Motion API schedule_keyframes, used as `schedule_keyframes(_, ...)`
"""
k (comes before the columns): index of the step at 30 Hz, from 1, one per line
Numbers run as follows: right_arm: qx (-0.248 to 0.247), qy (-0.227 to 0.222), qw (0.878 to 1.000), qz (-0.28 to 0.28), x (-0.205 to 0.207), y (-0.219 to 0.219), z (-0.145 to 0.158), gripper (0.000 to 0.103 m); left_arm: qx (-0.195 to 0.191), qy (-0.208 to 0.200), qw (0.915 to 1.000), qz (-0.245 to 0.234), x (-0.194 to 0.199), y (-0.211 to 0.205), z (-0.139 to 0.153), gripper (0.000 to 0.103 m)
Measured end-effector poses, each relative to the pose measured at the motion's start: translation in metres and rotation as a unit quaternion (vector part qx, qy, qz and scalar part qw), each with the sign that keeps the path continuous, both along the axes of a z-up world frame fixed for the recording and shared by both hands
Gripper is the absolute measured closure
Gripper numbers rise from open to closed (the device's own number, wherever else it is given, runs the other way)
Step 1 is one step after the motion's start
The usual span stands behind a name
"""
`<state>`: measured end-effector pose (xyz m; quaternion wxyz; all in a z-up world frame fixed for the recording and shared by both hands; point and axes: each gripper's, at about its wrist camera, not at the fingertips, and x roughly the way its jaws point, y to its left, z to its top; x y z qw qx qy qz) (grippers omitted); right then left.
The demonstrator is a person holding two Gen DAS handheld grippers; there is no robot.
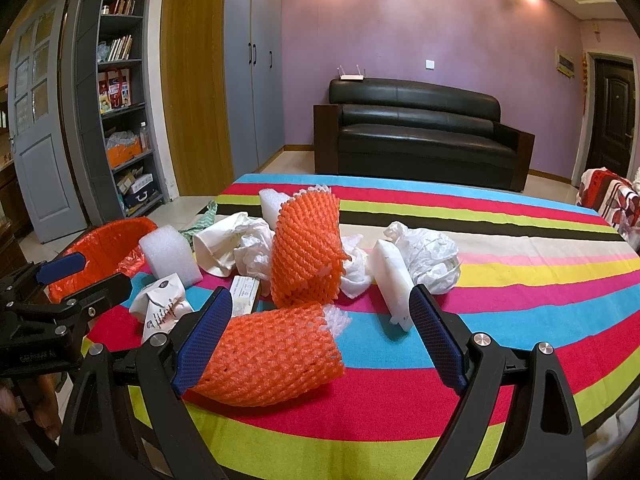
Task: Collect trash
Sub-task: 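Grasp the white paper bag with the left tool while the right tool grasps an orange foam net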
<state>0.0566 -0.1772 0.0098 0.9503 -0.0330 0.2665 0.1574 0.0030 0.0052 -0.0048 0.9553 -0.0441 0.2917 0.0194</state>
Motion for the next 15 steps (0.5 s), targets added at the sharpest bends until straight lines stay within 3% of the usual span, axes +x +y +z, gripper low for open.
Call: schedule_keyframes(15,-0.013,0.055,0.998,0.017,0.010,0.007,-0.020,0.019,-0.017,0.084,0.9963,0.001,0.024,0.014,-0.031,0.005)
